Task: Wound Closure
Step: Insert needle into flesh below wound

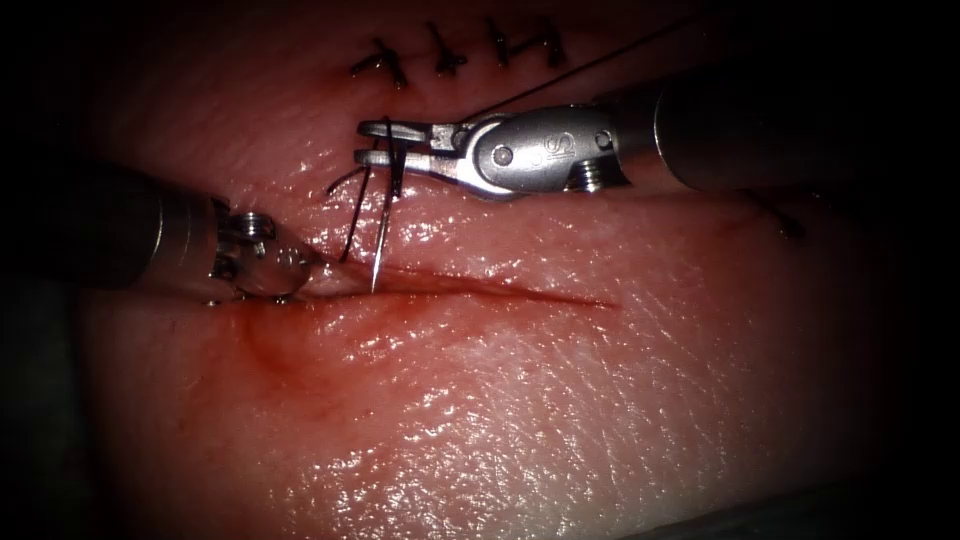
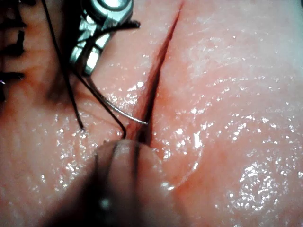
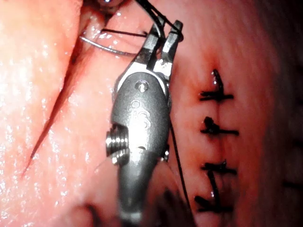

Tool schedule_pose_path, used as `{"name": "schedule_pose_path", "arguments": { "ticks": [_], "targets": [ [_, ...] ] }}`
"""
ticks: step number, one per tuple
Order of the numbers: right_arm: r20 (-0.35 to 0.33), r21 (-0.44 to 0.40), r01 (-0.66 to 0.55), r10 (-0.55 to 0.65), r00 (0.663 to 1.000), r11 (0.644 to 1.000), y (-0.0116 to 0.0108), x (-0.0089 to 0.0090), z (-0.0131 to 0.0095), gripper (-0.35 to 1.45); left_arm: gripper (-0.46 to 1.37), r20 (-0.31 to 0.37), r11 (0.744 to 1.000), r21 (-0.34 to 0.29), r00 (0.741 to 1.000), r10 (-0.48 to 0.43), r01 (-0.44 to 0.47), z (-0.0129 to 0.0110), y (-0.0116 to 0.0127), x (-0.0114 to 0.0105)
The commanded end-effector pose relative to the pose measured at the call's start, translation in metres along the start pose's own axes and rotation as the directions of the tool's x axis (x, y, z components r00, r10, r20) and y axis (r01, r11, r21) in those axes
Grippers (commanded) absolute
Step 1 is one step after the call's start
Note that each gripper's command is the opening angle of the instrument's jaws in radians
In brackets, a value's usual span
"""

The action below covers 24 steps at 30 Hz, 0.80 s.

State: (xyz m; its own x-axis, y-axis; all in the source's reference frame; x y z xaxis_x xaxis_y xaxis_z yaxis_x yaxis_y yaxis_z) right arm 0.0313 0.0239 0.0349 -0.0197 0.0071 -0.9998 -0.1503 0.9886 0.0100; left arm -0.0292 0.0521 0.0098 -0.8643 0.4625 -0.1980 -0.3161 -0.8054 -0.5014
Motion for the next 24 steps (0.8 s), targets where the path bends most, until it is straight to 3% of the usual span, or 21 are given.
{"name": "schedule_pose_path", "arguments": {
  "ticks": [1, 12, 24],
  "targets": [
    [-0.004, -0.007, 0.005, -0.005, 1.0, 1.0, -0.0002, -0.0001, 0.0002, -0.35, 0.71, 0.0, 1.0, -0.005, 1.0, -0.002, 0.002, 0.0, 0.0, 0.0],
    [-0.067, 0.005, 0.095, -0.094, 0.993, 0.996, -0.0022, -0.0008, 0.0021, -0.35, 0.73, -0.012, 1.0, -0.007, 1.0, -0.018, 0.018, -0.0003, -0.0001, -0.0002],
    [-0.092, 0.017, 0.119, -0.117, 0.989, 0.993, -0.0034, -0.0012, 0.0025, -0.35, 0.81, -0.031, 0.999, -0.016, 0.998, -0.051, 0.051, -0.0011, -0.0001, -0.0002]
  ]
}}
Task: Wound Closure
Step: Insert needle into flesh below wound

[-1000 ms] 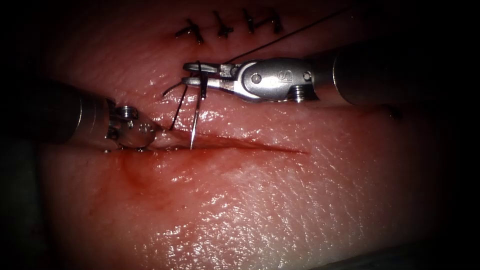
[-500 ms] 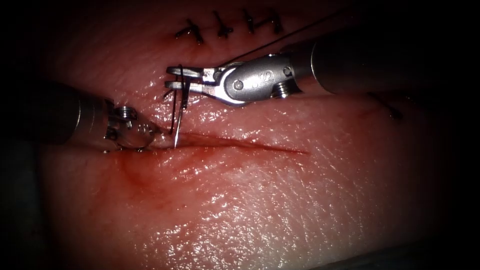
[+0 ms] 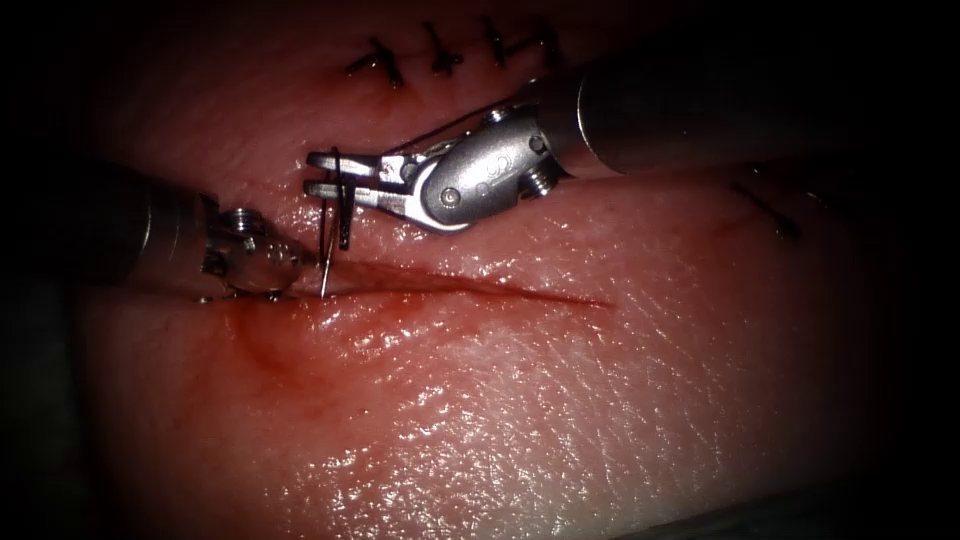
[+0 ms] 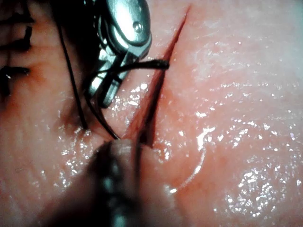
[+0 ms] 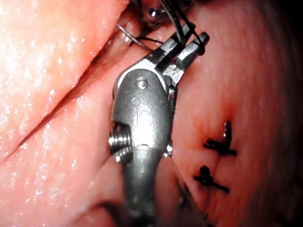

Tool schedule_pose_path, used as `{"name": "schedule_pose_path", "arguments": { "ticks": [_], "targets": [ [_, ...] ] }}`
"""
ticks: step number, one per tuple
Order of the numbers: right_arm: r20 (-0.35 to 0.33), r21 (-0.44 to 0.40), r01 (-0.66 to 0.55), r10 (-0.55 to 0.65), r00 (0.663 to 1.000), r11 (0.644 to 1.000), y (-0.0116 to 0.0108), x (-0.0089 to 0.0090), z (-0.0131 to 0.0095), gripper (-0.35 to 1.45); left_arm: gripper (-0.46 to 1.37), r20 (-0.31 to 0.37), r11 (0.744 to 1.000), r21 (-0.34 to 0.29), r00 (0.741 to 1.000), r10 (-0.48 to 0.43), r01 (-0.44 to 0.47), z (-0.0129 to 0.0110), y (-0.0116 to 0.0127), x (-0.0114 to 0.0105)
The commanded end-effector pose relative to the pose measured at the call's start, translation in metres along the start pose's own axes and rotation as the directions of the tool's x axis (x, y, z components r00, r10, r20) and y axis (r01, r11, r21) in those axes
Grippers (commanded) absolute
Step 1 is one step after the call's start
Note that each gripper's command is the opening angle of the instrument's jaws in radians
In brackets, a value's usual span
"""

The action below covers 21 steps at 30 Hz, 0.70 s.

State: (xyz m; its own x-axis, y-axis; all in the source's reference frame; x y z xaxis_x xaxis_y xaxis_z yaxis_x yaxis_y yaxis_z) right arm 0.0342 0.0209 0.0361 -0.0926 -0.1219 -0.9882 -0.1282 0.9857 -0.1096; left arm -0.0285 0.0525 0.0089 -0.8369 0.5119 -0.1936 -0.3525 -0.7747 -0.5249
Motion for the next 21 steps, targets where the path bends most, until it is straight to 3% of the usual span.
{"name": "schedule_pose_path", "arguments": {
  "ticks": [1, 13, 21],
  "targets": [
    [-0.002, -0.006, 0.001, -0.001, 1.0, 1.0, -0.0001, 0.0, 0.0001, -0.35, 0.82, -0.016, 1.0, 0.001, 1.0, -0.003, 0.003, -0.0002, 0.0, 0.0],
    [-0.002, 0.013, 0.0, 0.0, 1.0, 1.0, -0.0013, -0.0007, -0.0004, -0.35, 0.58, -0.022, 0.999, 0.02, 0.999, -0.03, 0.03, -0.0023, 0.0008, 0.0007],
    [0.004, 0.005, -0.005, 0.005, 1.0, 1.0, -0.0008, -0.0007, -0.0003, -0.35, 0.55, -0.015, 0.999, 0.026, 0.999, -0.042, 0.042, -0.0039, 0.0018, 0.0012]
  ]
}}
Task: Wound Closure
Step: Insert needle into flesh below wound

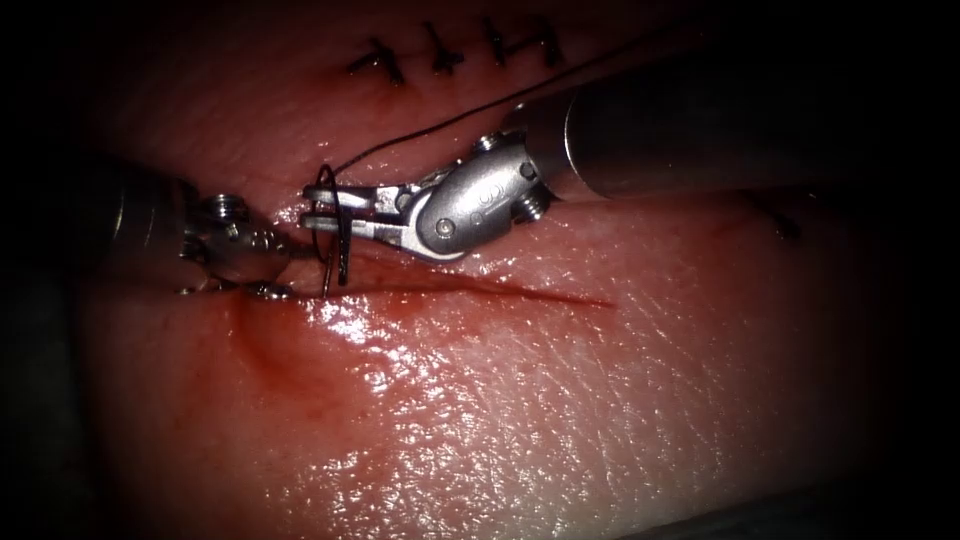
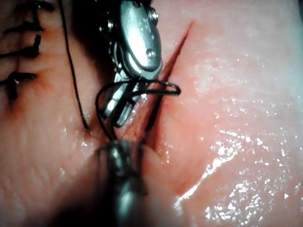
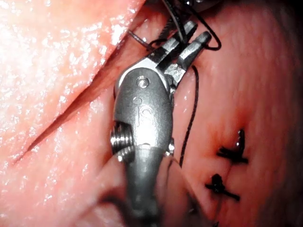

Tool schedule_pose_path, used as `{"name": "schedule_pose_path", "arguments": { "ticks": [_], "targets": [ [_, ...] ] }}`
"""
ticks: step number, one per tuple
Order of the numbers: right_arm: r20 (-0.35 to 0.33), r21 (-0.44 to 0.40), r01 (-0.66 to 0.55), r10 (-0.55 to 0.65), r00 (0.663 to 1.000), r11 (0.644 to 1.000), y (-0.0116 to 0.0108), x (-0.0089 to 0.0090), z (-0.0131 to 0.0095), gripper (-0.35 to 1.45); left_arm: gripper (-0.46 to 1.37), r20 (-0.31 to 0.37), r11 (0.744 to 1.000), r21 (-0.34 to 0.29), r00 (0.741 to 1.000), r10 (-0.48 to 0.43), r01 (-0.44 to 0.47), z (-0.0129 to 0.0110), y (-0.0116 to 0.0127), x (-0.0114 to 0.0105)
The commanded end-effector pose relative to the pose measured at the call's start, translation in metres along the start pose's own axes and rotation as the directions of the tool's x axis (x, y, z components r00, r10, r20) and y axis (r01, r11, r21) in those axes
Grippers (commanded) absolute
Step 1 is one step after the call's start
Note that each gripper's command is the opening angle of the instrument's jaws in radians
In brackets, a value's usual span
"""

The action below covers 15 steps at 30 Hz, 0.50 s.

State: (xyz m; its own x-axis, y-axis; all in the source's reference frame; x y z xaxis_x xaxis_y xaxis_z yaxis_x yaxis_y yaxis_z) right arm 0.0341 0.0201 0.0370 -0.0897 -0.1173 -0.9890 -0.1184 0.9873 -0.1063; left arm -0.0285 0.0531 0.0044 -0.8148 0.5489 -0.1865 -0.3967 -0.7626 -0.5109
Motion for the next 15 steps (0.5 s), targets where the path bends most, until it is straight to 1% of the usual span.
{"name": "schedule_pose_path", "arguments": {
  "ticks": [1, 3, 6, 7, 10, 15],
  "targets": [
    [0.004, -0.004, -0.004, 0.004, 1.0, 1.0, 0.0001, 0.0, 0.0, -0.35, 0.53, 0.005, 1.0, 0.004, 1.0, 0.002, -0.002, -0.0003, 0.0002, 0.0],
    [0.004, -0.004, -0.004, 0.004, 1.0, 1.0, 0.0001, 0.0, 0.0001, -0.35, 0.48, 0.009, 1.0, 0.012, 1.0, 0.006, -0.006, -0.0011, 0.0005, 0.0002],
    [0.004, -0.005, -0.004, 0.004, 1.0, 1.0, 0.0001, 0.0, 0.0001, -0.35, 0.36, -0.01, 0.999, 0.031, 1.0, 0.006, -0.006, -0.0025, 0.001, 0.0005],
    [0.008, -0.005, -0.008, 0.008, 1.0, 1.0, 0.0002, 0.0, 0.0001, -0.35, 0.3, -0.028, 0.999, 0.038, 1.0, 0.008, -0.007, -0.0031, 0.0012, 0.0006],
    [0.01, -0.004, -0.011, 0.011, 1.0, 1.0, 0.0003, 0.0, 0.0001, -0.35, 0.29, -0.031, 0.999, 0.047, 0.999, 0.014, -0.013, -0.0041, 0.0017, 0.0008],
    [0.011, -0.005, -0.011, 0.011, 1.0, 1.0, 0.0004, 0.0, 0.0, -0.35, 0.26, -0.025, 0.998, 0.055, 0.999, 0.027, -0.026, -0.005, 0.0027, 0.0007]
  ]
}}
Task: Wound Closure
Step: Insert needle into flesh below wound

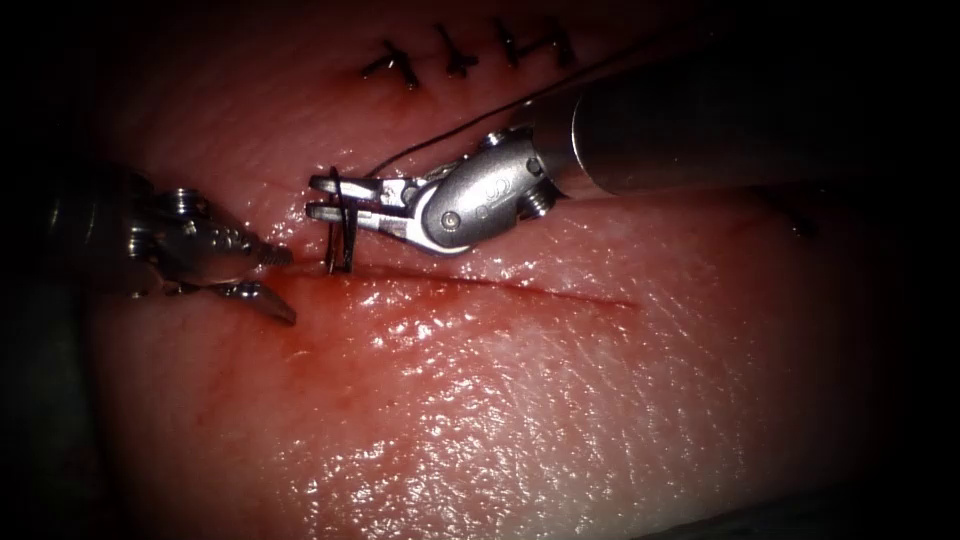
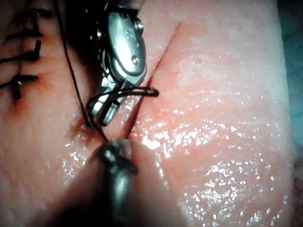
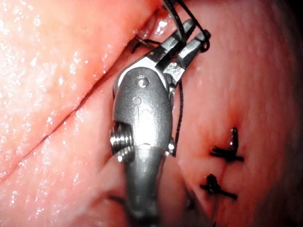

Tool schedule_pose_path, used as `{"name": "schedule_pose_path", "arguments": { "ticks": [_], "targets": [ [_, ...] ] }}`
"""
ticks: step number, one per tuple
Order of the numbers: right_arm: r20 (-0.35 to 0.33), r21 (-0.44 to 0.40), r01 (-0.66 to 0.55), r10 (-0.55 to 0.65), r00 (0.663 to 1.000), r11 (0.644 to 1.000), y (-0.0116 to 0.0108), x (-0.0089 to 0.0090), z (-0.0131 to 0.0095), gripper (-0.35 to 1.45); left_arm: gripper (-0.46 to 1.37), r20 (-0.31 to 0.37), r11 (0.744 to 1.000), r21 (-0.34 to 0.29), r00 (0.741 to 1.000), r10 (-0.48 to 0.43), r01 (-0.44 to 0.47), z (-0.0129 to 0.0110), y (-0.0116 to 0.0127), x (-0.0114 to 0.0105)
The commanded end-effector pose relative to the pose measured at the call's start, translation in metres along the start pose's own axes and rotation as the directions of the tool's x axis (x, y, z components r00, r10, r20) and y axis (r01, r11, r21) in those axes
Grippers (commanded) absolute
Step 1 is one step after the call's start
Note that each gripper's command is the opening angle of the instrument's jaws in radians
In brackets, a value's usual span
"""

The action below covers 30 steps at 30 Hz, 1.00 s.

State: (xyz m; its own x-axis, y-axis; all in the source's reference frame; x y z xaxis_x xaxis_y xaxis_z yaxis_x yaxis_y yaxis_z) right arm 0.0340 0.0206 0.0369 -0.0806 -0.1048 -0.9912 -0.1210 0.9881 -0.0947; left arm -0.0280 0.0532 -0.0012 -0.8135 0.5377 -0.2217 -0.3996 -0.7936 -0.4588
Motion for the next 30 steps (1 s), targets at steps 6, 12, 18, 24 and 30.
{"name": "schedule_pose_path", "arguments": {
  "ticks": [6, 12, 18, 24, 30],
  "targets": [
    [0.015, -0.004, -0.017, 0.017, 1.0, 1.0, 0.0002, -0.0004, -0.0001, -0.35, 0.11, 0.002, 1.0, 0.015, 1.0, 0.016, -0.016, -0.0006, 0.0014, -0.0001],
    [0.053, -0.004, -0.077, 0.077, 0.996, 0.997, 0.0005, -0.001, -0.0002, -0.35, -0.15, -0.016, 0.999, 0.04, 1.0, 0.025, -0.024, 0.0, 0.003, -0.0002],
    [0.084, 0.006, -0.161, 0.16, 0.984, 0.987, 0.0007, -0.0016, -0.0004, -0.35, -0.28, -0.027, 0.999, 0.033, 0.999, 0.037, -0.036, 0.0009, 0.0045, -0.0007],
    [0.093, 0.014, -0.265, 0.263, 0.96, 0.964, 0.001, -0.0017, -0.0004, -0.35, -0.35, -0.038, 0.999, 0.034, 0.998, 0.041, -0.039, 0.0016, 0.0057, -0.0014],
    [0.07, -0.016, -0.367, 0.367, 0.927, 0.93, 0.0013, -0.0015, -0.0002, -0.35, -0.35, -0.06, 0.999, 0.016, 0.997, 0.053, -0.052, 0.0032, 0.0073, -0.002]
  ]
}}
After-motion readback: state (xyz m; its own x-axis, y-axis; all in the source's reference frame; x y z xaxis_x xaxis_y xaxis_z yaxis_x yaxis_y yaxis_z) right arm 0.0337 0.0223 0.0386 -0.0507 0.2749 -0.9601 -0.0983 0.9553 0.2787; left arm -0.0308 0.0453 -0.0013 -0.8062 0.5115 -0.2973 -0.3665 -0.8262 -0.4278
